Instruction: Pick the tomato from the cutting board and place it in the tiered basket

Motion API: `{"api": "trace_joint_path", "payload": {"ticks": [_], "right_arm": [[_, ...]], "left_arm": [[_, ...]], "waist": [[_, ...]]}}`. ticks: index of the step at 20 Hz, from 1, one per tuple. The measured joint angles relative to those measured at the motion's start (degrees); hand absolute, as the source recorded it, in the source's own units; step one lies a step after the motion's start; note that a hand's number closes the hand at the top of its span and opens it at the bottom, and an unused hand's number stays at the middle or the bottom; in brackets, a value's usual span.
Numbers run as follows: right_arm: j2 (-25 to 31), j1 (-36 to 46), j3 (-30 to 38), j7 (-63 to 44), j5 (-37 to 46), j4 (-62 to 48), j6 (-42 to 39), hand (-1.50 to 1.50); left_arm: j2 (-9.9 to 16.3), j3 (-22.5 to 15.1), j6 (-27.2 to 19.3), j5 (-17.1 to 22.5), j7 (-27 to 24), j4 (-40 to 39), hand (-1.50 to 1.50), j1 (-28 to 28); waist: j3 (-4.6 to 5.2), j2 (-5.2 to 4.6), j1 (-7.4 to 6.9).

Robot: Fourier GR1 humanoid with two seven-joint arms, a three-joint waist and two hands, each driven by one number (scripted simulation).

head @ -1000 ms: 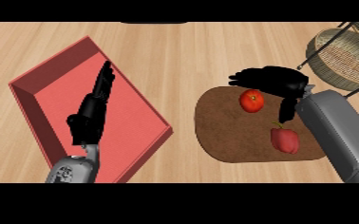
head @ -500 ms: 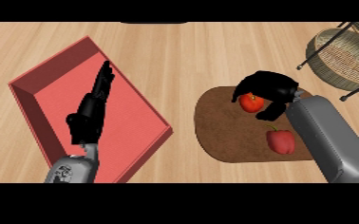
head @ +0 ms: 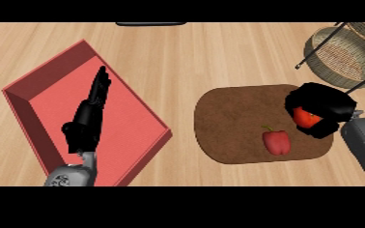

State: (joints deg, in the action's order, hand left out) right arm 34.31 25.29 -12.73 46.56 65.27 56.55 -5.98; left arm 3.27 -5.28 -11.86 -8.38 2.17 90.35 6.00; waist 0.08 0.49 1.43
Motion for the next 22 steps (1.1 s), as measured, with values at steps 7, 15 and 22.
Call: {"api": "trace_joint_path", "payload": {"ticks": [7, 15, 22], "right_arm": [[12.6, -11.2, 8.6, 5.7, -0.3, -6.0, 15.6, 1.50], [18.5, -15.1, 19.8, 8.1, -10.1, -2.6, 15.0, 1.50], [27.0, -14.2, 30.2, 11.1, -22.6, -0.2, 5.4, 1.50]], "left_arm": [[0.6, 1.0, 0.9, 1.0, -0.1, 0.0, 0.00, 0.6], [-0.4, -0.5, 0.5, -0.5, -0.6, 0.3, 0.00, -0.7], [-0.4, 0.3, 0.8, 0.0, 0.4, -0.4, 0.00, 1.1]], "waist": [[-0.11, -0.32, -0.15], [-0.11, -0.27, -0.69], [-0.03, -0.26, -0.60]]}}
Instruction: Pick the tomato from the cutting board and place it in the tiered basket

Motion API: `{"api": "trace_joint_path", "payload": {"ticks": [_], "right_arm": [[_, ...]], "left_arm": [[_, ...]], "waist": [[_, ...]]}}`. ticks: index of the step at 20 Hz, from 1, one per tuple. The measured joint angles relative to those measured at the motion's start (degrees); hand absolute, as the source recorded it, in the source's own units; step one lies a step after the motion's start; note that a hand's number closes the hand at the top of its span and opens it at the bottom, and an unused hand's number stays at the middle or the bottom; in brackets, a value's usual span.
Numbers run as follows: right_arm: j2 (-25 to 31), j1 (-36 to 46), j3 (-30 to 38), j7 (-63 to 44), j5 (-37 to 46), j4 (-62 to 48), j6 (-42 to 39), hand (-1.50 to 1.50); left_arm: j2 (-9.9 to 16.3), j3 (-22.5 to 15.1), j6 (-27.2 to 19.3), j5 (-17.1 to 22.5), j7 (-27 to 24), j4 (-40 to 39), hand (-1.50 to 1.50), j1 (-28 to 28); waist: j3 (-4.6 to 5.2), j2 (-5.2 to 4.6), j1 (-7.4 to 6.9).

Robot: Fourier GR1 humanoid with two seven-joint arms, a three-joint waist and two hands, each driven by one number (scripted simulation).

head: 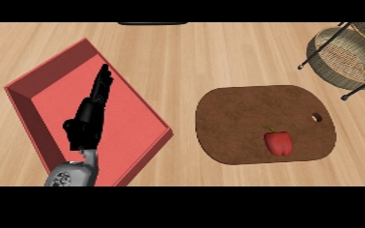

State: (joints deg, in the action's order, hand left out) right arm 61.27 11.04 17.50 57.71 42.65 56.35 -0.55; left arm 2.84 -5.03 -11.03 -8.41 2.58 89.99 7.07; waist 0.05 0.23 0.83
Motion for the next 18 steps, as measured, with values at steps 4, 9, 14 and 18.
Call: {"api": "trace_joint_path", "payload": {"ticks": [4, 9, 14, 18], "right_arm": [[5.3, 1.0, 4.2, -1.6, -6.0, 1.5, -7.6, 1.50], [11.2, 4.8, 6.0, -4.2, -10.5, -0.3, -14.3, 1.50], [12.6, 8.4, 4.5, -9.7, -17.0, -0.9, -22.0, 1.50], [12.3, 12.8, 1.6, -14.3, -19.9, -0.7, -25.3, 1.50]], "left_arm": [[-0.3, -0.2, -0.1, -0.3, 0.2, -0.1, 0.00, -0.2], [-0.4, 0.1, 0.3, -0.1, -0.9, -1.9, 0.00, 1.2], [-0.3, 0.2, 0.7, 0.1, -0.6, -1.9, 0.00, 2.1], [-0.6, -0.6, 0.9, -0.4, 0.0, -1.2, 0.00, 2.1]], "waist": [[0.02, 0.00, -0.12], [-0.01, -0.19, -0.84], [0.05, -0.31, -1.64], [0.02, -0.41, -2.18]]}}
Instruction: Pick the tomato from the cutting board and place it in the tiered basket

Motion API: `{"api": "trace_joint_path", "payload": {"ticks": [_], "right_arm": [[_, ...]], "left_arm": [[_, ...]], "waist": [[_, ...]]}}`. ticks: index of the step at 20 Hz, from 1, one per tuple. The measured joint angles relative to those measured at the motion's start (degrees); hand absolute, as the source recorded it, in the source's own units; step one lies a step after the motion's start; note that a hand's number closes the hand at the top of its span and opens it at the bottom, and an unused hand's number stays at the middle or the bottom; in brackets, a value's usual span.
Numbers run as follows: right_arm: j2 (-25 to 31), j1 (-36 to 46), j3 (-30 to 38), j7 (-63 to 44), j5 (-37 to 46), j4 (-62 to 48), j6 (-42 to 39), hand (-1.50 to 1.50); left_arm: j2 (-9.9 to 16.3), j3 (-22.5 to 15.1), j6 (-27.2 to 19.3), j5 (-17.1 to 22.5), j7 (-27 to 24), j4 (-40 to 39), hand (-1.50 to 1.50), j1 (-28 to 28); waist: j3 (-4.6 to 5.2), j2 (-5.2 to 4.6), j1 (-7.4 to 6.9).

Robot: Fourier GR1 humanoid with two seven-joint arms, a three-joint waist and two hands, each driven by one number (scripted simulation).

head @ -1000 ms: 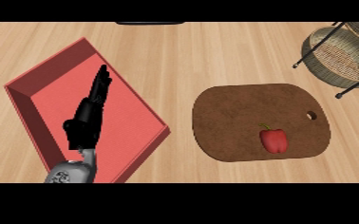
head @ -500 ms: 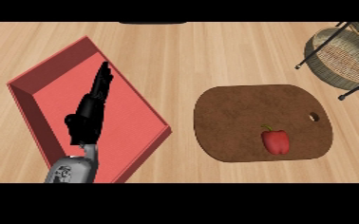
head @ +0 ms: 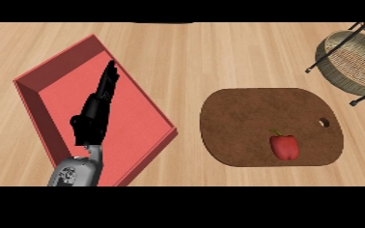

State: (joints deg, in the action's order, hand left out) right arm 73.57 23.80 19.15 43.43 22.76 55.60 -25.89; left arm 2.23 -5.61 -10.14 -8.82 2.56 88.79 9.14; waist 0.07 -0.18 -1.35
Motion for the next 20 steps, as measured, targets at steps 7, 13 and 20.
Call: {"api": "trace_joint_path", "payload": {"ticks": [7, 13, 20], "right_arm": [[-3.0, 10.2, -5.9, -5.0, 1.5, -3.6, 0.1, 1.50], [-6.8, 19.8, -10.9, -4.4, 7.5, -11.0, 3.3, 1.50], [-10.7, 27.4, -14.0, -2.0, 14.4, -22.2, 7.3, -1.50]], "left_arm": [[-0.3, 0.0, 0.5, 0.3, -1.5, -0.1, 0.00, -1.3], [0.0, 0.6, 1.0, 0.5, -0.5, -0.3, 0.00, 0.1], [-0.6, -0.2, 0.7, -0.3, 0.3, 0.7, 0.00, 0.1]], "waist": [[-0.06, -0.13, -0.43], [-0.07, -0.31, -0.81], [-0.11, -0.51, -1.25]]}}
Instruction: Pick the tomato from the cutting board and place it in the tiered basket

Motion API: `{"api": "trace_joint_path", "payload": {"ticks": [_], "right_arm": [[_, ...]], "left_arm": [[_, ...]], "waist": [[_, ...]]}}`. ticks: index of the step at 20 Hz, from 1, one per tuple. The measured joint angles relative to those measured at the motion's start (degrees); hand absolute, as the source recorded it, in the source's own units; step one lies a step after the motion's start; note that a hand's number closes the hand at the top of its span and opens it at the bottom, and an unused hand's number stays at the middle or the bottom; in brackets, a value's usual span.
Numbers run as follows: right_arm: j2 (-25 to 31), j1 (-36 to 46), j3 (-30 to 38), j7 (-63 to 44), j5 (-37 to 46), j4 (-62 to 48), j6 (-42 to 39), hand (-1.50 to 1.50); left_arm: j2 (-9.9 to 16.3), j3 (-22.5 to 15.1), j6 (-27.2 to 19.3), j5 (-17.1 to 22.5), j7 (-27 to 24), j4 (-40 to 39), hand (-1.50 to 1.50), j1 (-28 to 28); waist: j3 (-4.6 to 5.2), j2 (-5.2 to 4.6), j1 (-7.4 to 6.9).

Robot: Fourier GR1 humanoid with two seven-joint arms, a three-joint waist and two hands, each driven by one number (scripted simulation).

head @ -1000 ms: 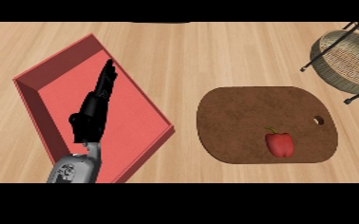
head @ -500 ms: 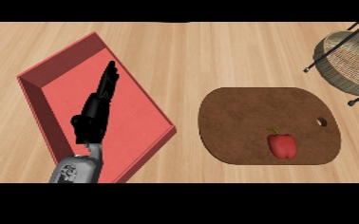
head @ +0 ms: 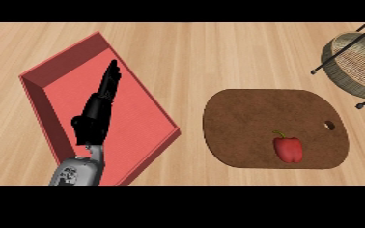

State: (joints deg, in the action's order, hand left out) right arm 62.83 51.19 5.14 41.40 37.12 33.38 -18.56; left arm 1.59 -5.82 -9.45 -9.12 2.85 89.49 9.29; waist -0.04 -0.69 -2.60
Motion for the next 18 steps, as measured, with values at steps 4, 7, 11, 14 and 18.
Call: {"api": "trace_joint_path", "payload": {"ticks": [4, 7, 11, 14, 18], "right_arm": [[-1.4, 3.8, 1.1, -2.7, -0.8, -6.5, -4.7, -1.50], [-2.8, 5.6, 2.0, -3.4, -1.6, -10.6, -6.6, -1.50], [-3.2, 8.4, 4.7, -5.1, -4.3, -15.1, -9.2, -1.50], [-1.6, 10.7, 8.5, -7.7, -7.5, -18.9, -10.8, -1.50], [2.2, 11.9, 12.1, -11.3, -10.2, -23.4, -12.3, -1.50]], "left_arm": [[-0.3, -0.4, 0.1, -0.2, 0.0, -0.1, 0.00, -0.1], [-0.1, -0.4, 0.1, -0.3, -0.5, -0.1, 0.00, -0.5], [-0.6, -0.4, -0.4, -0.6, -0.4, -0.4, 0.00, 0.1], [-0.5, -0.2, -0.3, -0.5, -0.6, -0.8, 0.00, 0.4], [-1.0, -0.6, -0.6, -0.8, -0.5, -0.8, 0.00, 0.9]], "waist": [[0.05, -0.10, -0.24], [0.02, -0.15, -0.23], [-0.05, -0.18, 0.02], [-0.10, -0.35, -0.10], [-0.17, -0.64, -0.33]]}}
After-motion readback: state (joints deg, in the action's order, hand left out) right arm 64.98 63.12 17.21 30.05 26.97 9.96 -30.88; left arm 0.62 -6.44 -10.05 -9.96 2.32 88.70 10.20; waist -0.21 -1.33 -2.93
